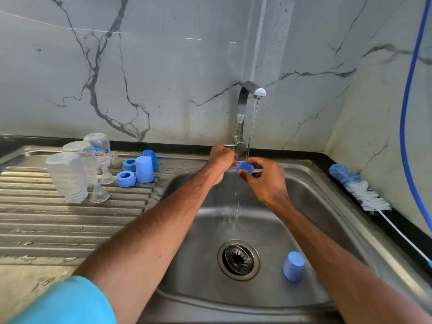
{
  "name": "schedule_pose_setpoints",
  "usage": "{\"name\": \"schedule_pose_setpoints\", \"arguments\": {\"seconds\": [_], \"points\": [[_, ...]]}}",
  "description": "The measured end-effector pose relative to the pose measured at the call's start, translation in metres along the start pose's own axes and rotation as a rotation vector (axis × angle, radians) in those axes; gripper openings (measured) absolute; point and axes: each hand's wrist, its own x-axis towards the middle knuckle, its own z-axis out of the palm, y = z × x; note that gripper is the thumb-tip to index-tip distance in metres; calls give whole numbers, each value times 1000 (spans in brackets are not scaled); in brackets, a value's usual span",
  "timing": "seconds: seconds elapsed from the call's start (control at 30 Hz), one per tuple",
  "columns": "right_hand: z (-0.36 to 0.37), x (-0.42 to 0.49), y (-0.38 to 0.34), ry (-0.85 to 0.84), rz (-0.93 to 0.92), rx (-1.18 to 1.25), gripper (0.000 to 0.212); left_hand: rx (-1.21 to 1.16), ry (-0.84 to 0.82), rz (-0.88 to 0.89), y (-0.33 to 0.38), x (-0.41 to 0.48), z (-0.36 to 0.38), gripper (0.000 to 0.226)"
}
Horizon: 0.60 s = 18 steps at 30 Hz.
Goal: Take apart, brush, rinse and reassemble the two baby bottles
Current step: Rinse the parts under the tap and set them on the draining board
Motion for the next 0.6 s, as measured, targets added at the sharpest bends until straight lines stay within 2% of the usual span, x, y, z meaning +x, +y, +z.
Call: {"name": "schedule_pose_setpoints", "arguments": {"seconds": [0.1,0.17,0.23,0.3,0.37,0.53,0.6], "points": [[-1,-1,1,-34,51,-21,41,-194,6,-40,0,1,0,27],[-1,-1,-2,-25,21,-18,37,-190,-16,17,3,-2,0,26],[-2,2,-6,-9,3,-18,35,-45,-70,123,10,-1,4,34],[-2,3,-7,-7,7,-19,36,153,-137,204,21,-1,9,56],[-1,4,-6,-19,47,23,36,309,-178,249,31,-1,8,68],[-2,-1,-6,-147,397,463,44,624,-272,295,32,-17,-18,64],[-3,-6,-9,-223,450,582,38,673,-268,315,25,-32,-33,58]]}}
